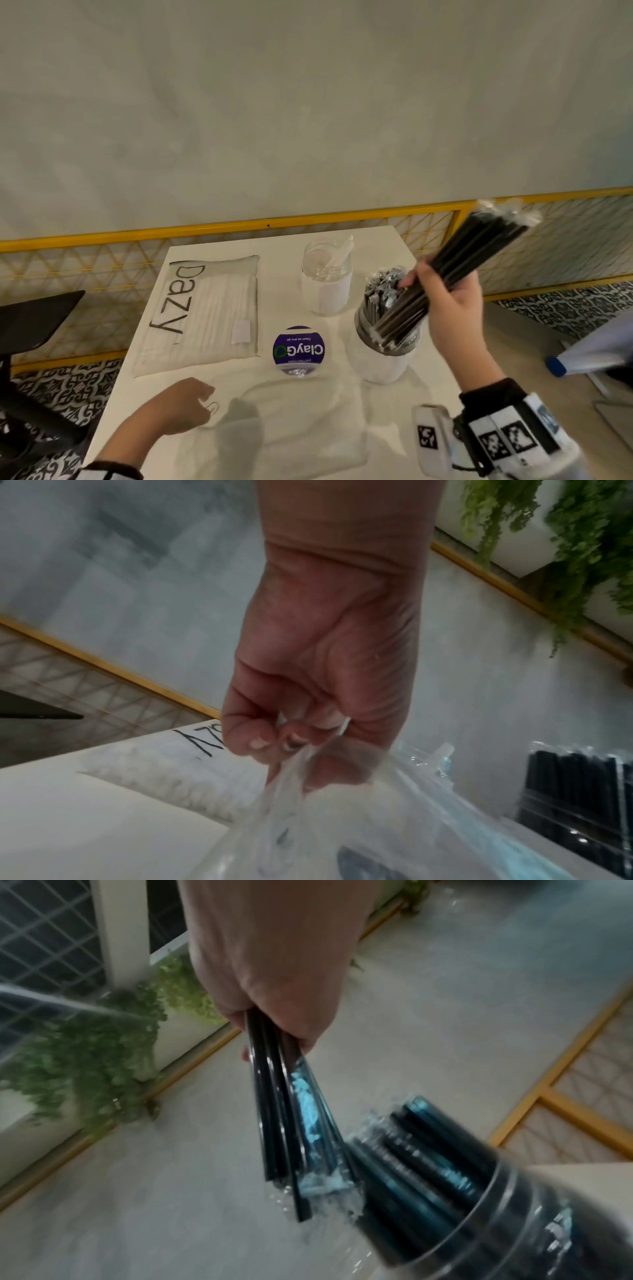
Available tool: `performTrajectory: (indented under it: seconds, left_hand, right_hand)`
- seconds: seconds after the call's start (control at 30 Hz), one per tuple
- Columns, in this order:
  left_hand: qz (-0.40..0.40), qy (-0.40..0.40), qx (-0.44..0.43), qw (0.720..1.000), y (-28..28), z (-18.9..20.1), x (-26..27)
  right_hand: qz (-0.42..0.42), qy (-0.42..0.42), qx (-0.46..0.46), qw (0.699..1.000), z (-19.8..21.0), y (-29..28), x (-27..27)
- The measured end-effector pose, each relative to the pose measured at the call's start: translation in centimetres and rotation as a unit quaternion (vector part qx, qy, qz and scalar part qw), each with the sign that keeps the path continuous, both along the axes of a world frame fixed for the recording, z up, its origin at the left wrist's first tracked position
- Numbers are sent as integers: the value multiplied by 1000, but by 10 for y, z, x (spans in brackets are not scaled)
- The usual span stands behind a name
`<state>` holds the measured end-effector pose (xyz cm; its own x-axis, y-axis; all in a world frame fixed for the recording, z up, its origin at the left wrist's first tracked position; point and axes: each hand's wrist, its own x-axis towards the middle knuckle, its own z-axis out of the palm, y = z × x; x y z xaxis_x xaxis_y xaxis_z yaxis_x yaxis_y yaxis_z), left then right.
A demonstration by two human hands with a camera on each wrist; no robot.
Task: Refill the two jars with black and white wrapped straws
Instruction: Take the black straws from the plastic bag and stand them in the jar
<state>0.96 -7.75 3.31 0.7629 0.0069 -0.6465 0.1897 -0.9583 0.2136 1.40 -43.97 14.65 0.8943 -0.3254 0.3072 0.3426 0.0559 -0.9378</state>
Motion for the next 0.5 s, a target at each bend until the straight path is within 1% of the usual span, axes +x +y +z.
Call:
performTrajectory:
  seconds: [0.07,0.13,0.23,0.3,0.33,0.37,0.4,0.43,0.47,0.5]
  left_hand:
    - [-20,34,13,999,3,0,4]
    - [-19,58,19,998,7,-1,7]
    - [-29,64,57,996,12,-9,14]
    - [-46,6,81,996,12,-14,22]
    - [-44,-41,86,994,8,-11,26]
    - [-35,-87,73,993,-3,-5,29]
    - [-22,-134,26,990,-16,0,32]
    - [-5,-170,-57,984,-34,6,37]
    - [9,-181,-156,971,-57,13,41]
    - [6,-179,-242,954,-83,22,45]
  right_hand:
    - [-26,-16,-5,1000,-3,-18,7]
    - [-51,-8,-28,998,-11,-27,14]
    - [-77,-2,-42,996,-21,-28,21]
    - [-80,-16,-46,996,-21,-27,25]
    - [-79,-25,-47,995,-20,-26,26]
    - [-76,-33,-49,995,-19,-25,28]
    - [-71,-40,-55,995,-18,-25,29]
    - [-68,-46,-62,995,-18,-24,30]
    - [-67,-49,-69,994,-18,-24,31]
    - [-65,-50,-74,994,-19,-24,33]
